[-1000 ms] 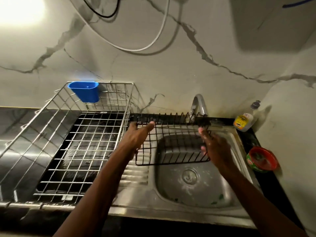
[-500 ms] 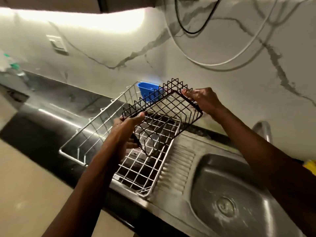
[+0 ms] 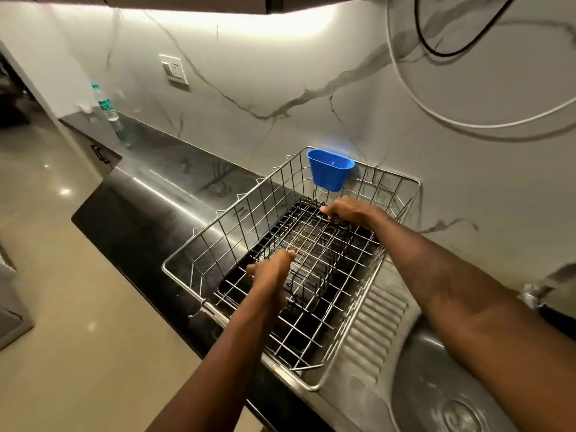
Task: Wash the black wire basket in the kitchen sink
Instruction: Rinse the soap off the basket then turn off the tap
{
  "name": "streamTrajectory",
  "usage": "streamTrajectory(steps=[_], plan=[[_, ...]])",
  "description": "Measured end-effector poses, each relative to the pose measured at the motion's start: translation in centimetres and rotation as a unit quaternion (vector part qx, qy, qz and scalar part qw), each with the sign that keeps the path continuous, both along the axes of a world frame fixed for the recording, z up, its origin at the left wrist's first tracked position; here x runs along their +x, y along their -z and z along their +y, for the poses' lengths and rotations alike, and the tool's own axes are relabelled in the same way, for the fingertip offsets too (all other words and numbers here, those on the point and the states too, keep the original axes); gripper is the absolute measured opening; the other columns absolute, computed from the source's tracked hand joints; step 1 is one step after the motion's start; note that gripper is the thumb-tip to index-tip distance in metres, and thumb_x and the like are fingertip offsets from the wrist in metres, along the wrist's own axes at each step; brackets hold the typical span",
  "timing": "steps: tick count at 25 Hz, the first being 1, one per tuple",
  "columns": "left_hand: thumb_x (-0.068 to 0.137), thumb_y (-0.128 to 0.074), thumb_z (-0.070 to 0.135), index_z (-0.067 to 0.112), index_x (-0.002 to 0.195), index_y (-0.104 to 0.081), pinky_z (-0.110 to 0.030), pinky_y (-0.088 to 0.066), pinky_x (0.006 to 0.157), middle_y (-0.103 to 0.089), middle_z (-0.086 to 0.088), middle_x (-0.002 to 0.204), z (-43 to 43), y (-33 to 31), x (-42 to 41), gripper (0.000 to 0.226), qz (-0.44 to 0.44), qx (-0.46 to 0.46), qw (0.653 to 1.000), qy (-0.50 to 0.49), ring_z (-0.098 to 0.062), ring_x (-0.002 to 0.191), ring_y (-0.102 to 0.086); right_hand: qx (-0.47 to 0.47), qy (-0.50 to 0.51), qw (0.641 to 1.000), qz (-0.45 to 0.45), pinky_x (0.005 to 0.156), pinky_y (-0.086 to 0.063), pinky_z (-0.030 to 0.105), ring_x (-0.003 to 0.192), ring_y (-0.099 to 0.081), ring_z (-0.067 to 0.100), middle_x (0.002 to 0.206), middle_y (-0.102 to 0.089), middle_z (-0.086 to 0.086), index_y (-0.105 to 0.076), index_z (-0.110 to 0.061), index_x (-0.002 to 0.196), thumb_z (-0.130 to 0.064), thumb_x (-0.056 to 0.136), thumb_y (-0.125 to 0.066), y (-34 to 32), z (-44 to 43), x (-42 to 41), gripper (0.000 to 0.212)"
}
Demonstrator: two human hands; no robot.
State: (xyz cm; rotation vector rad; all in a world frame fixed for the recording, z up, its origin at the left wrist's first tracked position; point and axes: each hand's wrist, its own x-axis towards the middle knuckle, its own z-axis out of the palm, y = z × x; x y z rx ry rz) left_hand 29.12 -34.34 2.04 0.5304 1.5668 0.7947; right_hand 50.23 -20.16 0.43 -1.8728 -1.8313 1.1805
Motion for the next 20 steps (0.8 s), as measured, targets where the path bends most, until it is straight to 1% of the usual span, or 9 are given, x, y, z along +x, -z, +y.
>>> streamTrajectory(steps=[4,6,10,12,14,16,18,19,20], plan=[[0.09,-0.066,0.023,0.006,0.154,-0.025,-0.065,-0.035,0.114,-0.035,-0.021,0.158,1.1,2.5,0.5,0.078,-0.03,-0.074,0.996,0.028,-0.042,0.14,-0.038,-0.019,-0.004,1.0,-0.007,0.077,-0.041,0.034,0.078,-0.048,0.015,0.085,-0.055,0.001,-0.055,-0.019,0.079,-0.039,0.101,-0.053,2.8,1.6,-0.6,0.03],[0.087,-0.068,0.023,0.006,0.15,-0.036,-0.067,-0.038,0.11,-0.038,-0.019,0.157,1.5,3.2,0.3,0.073,-0.032,-0.08,0.996,0.025,-0.042,0.139,-0.04,-0.018,-0.003,1.0,-0.016,0.077,-0.04,0.033,0.076,-0.048,0.013,0.082,-0.054,0.0,-0.052,-0.019,0.076,-0.038,0.101,-0.054,3.9,2.1,-0.8,0.031],[0.095,-0.061,0.019,0.007,0.13,-0.057,-0.062,-0.039,0.111,-0.041,-0.016,0.155,2.2,3.6,0.4,0.037,-0.022,-0.074,0.996,0.046,-0.035,0.123,-0.051,-0.03,-0.021,0.997,-0.066,0.08,-0.041,0.036,0.076,-0.048,0.015,0.084,-0.055,0.003,-0.051,-0.018,0.076,-0.04,0.102,-0.051,5.6,3.0,-0.7,0.035],[0.096,-0.059,0.017,0.007,0.128,-0.058,-0.067,-0.036,0.112,-0.035,-0.017,0.16,2.8,3.7,0.4,0.033,-0.021,-0.081,0.995,0.045,-0.041,0.139,-0.04,-0.026,-0.014,0.997,-0.073,0.086,-0.046,0.04,0.078,-0.05,0.017,0.088,-0.058,0.008,-0.052,-0.014,0.077,-0.041,0.103,-0.05,5.7,3.2,-0.7,0.037],[0.096,-0.059,0.015,0.009,0.114,-0.06,-0.073,-0.034,0.109,-0.033,-0.018,0.162,3.1,3.7,0.4,0.019,-0.024,-0.09,0.995,0.035,-0.045,0.146,-0.031,-0.016,-0.021,0.995,-0.092,0.096,-0.048,0.045,0.09,-0.058,0.026,0.103,-0.065,0.018,-0.06,-0.003,0.088,-0.044,0.103,-0.048,5.5,3.2,-0.6,0.046],[0.094,-0.061,0.016,0.011,0.1,-0.058,-0.069,-0.036,0.11,-0.038,-0.019,0.157,3.0,3.6,0.5,0.008,-0.023,-0.1,0.995,0.012,-0.045,0.143,-0.035,-0.006,-0.014,0.995,-0.095,0.099,-0.048,0.044,0.111,-0.061,0.033,0.12,-0.065,0.019,-0.064,0.0,0.115,-0.048,0.102,-0.05,4.9,2.5,-0.8,0.052],[0.093,-0.063,0.016,0.004,0.126,-0.054,-0.049,-0.048,0.1,-0.053,-0.02,0.134,3.5,4.2,0.6,0.036,-0.001,-0.084,0.996,0.012,-0.036,0.121,-0.052,0.014,-0.007,0.994,-0.112,0.104,-0.045,0.043,0.128,-0.054,0.034,0.138,-0.057,0.018,-0.054,-0.005,0.137,-0.052,0.1,-0.052,4.3,1.7,-1.0,0.06],[0.091,-0.064,0.017,0.0,0.146,-0.037,-0.039,-0.051,0.091,-0.054,-0.02,0.121,4.0,4.4,0.7,0.063,0.022,-0.071,0.997,0.01,-0.03,0.108,-0.055,0.026,-0.001,0.992,-0.121,0.108,-0.043,0.044,0.134,-0.049,0.034,0.146,-0.05,0.018,-0.047,-0.007,0.145,-0.053,0.099,-0.053,3.9,1.3,-1.2,0.065],[0.088,-0.068,0.021,0.003,0.157,-0.012,-0.038,-0.051,0.093,-0.051,-0.024,0.126,4.3,4.4,0.7,0.091,0.053,-0.064,0.996,0.01,-0.033,0.112,-0.054,0.039,0.004,0.991,-0.129,0.11,-0.041,0.045,0.137,-0.045,0.034,0.151,-0.045,0.018,-0.042,-0.008,0.149,-0.054,0.099,-0.053,3.5,0.8,-1.4,0.068]])
